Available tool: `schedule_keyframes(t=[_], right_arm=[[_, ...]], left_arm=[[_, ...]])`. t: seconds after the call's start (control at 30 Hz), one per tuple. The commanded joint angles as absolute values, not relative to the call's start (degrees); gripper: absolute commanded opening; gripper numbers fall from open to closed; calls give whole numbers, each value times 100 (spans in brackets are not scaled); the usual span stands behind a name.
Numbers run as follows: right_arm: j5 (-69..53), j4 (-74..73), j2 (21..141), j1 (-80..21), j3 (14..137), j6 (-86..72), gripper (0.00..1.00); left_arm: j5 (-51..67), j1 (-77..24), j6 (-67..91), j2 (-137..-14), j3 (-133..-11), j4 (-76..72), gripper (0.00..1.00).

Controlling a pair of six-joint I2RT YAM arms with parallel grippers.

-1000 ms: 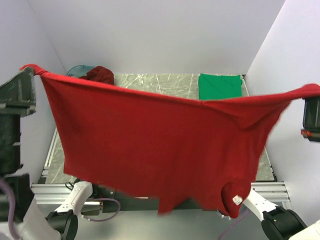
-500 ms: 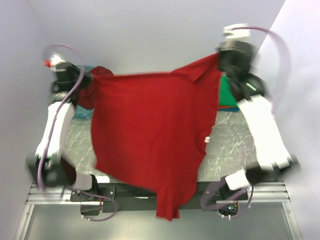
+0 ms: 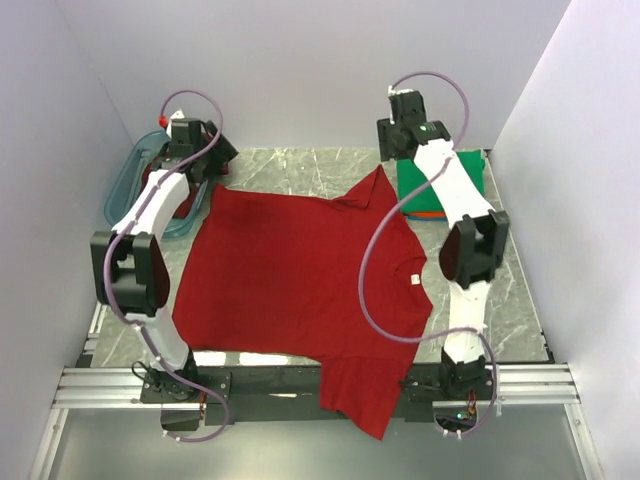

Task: Fold and stack the t-shirts
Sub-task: Flatten the tshirt out

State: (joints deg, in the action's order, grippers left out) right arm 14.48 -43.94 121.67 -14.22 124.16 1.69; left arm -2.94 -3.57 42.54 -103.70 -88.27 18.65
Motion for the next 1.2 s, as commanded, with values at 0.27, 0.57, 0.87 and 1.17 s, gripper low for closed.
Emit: schedule_keyframes(t=[0.27,0.57,0.87,1.17], right_arm=[[258,-3288,8881,-1424,8269,-1572,71],[-991,-1918,6935,-1573,5022,-2259,79],[-633,-1837,7522,-1608,4632,-2268,81],[-18,-2074,8604,-1591,4922,-2364,81]], left_arm=[[219,-369,4236,-8799,-7771,2013,99],[650,-413,4412,-7033,-5330,1644,99],[484,-413,4693,-6714,-3938,686,99],[571,-396,4456,-7329,-3788,264,99]])
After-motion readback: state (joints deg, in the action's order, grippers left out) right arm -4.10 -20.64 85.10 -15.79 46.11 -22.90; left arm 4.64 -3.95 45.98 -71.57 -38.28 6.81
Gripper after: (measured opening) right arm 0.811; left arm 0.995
